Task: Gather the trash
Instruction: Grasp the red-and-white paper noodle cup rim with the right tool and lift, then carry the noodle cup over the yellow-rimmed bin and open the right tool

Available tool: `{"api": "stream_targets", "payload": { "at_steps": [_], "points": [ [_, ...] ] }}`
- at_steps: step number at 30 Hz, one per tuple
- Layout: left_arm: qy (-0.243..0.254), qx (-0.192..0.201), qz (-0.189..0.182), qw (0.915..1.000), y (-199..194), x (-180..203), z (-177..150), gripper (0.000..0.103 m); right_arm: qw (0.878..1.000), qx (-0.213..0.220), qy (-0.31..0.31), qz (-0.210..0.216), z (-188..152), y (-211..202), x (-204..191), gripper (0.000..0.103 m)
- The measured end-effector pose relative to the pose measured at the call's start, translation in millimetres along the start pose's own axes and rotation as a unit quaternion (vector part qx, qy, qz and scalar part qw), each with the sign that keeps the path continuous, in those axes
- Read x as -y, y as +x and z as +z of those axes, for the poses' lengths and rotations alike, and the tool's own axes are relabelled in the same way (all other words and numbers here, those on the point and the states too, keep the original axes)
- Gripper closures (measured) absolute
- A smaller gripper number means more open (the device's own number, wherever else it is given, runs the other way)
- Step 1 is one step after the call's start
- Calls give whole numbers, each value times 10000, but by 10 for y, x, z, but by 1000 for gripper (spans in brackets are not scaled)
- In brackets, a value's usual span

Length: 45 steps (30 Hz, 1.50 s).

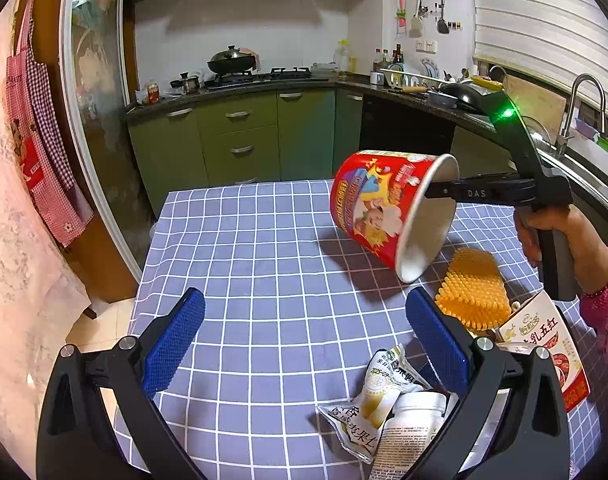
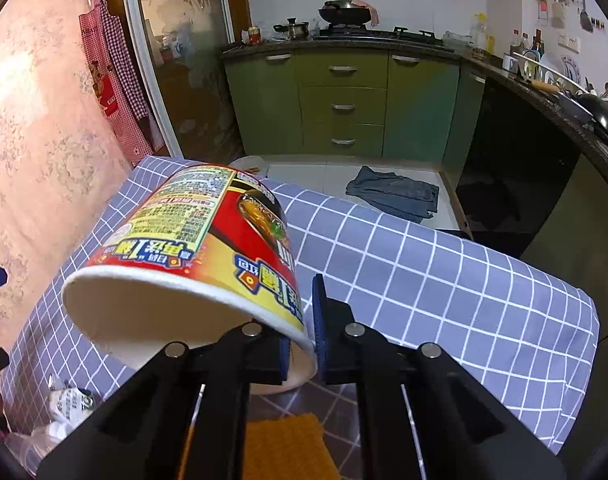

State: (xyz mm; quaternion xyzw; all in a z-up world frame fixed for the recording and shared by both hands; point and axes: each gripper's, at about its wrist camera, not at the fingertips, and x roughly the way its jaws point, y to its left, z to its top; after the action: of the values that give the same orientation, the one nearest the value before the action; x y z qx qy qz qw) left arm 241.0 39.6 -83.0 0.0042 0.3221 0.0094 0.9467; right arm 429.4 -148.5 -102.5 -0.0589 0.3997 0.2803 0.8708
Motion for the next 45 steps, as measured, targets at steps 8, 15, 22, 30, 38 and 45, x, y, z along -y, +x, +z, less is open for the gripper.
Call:
{"api": "stream_targets", "payload": {
  "at_steps": [8,15,22,30,38,45],
  "points": [
    [-44,177,10,9998,-282,-37,-27,4,9970,-145,751,127,174,-249,172,99],
    [-12,487,-84,9988,-835,-46,-150,4,9918,-286,1244,50,-244,-1393,459,99],
    [191,645,-309,9973,-1319,170,-357,4,9760,-452,2036,-628,-1321,-2822,832,99],
    [333,598,-493,9964,-1562,465,-526,4,9362,-1094,3124,-1178,-2706,-3381,1504,98],
    [491,495,-369,9969,-1756,672,-599,4,9050,-1826,3636,-1245,-3513,-2604,2037,98],
    [573,436,-244,9971,-1840,785,-597,4,8903,-2342,3680,-1308,-3788,-1947,2259,92]
  ]
}}
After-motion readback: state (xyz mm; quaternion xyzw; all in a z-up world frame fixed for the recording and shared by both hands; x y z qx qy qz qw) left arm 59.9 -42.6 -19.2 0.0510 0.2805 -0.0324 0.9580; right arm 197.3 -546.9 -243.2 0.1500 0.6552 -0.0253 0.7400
